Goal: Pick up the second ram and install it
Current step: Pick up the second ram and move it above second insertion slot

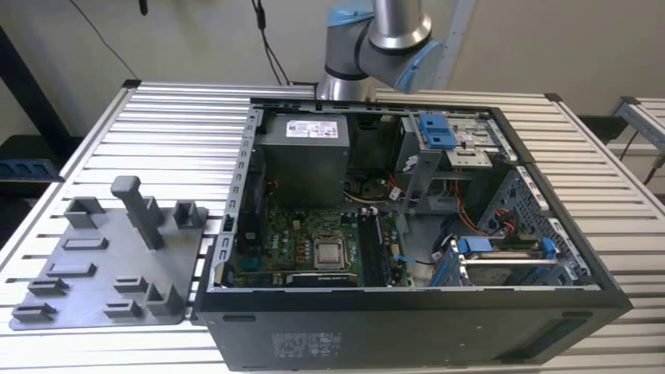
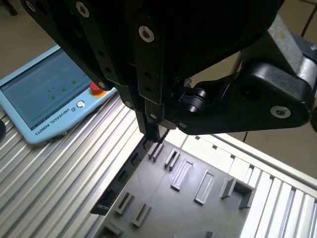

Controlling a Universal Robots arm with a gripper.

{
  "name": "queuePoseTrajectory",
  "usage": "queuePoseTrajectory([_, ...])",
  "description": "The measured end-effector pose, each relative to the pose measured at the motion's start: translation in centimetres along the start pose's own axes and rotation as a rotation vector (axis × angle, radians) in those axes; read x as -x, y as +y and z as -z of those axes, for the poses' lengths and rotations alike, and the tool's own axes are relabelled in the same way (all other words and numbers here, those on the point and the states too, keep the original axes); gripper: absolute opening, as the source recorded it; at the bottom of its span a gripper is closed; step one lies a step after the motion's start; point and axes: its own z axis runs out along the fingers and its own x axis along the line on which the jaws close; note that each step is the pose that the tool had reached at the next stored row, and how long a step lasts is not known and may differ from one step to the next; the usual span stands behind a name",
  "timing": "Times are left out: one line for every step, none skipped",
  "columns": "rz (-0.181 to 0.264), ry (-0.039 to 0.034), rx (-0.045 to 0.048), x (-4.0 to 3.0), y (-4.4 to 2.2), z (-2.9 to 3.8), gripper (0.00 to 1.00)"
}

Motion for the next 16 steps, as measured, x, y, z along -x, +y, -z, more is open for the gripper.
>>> queuePoseTrajectory([0.0,-0.0001,-0.0001,0.0,-0.12,-0.01,0.14])
queuePoseTrajectory([0.0,0.0,-0.0001,0.01,-0.23,-0.01,0.14])
queuePoseTrajectory([0.0,0.0,-0.0001,0.01,-0.37,-0.01,0.14])
queuePoseTrajectory([0.0,-0.0001,-0.0001,0.01,-0.54,-0.02,0.14])
queuePoseTrajectory([0.0,-0.0001,-0.0002,0.01,-0.7,-0.02,0.14])
queuePoseTrajectory([0.0,0.0,-0.0001,0.01,-0.86,-0.02,0.14])
queuePoseTrajectory([0.0,0.0,-0.0001,0.01,-1.04,-0.02,0.14])
queuePoseTrajectory([0.0,-0.0001,-0.0001,0.02,-1.25,-0.03,0.14])
queuePoseTrajectory([0.0,-0.0001,-0.0001,0.02,-1.47,-0.03,0.14])
queuePoseTrajectory([0.0,0.0,-0.0001,0.02,-1.67,-0.03,0.14])
queuePoseTrajectory([0.0,0.0,0.0,0.02,-1.89,-0.03,0.14])
queuePoseTrajectory([0.0,0.0,-0.0001,0.03,-2.12,-0.04,0.14])
queuePoseTrajectory([0.0,-0.0001,-0.0001,0.03,-2.37,-0.05,0.14])
queuePoseTrajectory([0.0,-0.0001,-0.0001,0.03,-2.6,-0.05,0.14])
queuePoseTrajectory([0.0,-0.0001,-0.0001,0.04,-2.83,-0.06,0.14])
queuePoseTrajectory([0.0,-0.0001,-0.0001,0.04,-3.05,-0.06,0.14])
